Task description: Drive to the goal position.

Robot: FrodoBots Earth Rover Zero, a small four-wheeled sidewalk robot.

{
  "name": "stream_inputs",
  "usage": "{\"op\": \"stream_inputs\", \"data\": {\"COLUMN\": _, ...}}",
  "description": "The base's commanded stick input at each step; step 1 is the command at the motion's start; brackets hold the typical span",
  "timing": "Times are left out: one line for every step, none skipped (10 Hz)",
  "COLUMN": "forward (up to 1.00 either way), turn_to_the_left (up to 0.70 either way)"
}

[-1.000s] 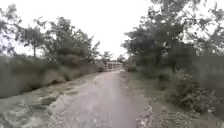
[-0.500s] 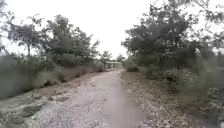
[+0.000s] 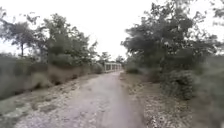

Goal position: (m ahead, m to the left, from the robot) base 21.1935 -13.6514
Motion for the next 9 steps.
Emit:
{"op": "stream_inputs", "data": {"forward": 0.7, "turn_to_the_left": 0.0}}
{"op": "stream_inputs", "data": {"forward": 0.7, "turn_to_the_left": 0.0}}
{"op": "stream_inputs", "data": {"forward": 0.7, "turn_to_the_left": 0.0}}
{"op": "stream_inputs", "data": {"forward": 0.7, "turn_to_the_left": 0.0}}
{"op": "stream_inputs", "data": {"forward": 0.7, "turn_to_the_left": 0.0}}
{"op": "stream_inputs", "data": {"forward": 0.7, "turn_to_the_left": 0.0}}
{"op": "stream_inputs", "data": {"forward": 0.7, "turn_to_the_left": 0.0}}
{"op": "stream_inputs", "data": {"forward": 0.7, "turn_to_the_left": 0.0}}
{"op": "stream_inputs", "data": {"forward": 0.7, "turn_to_the_left": 0.0}}
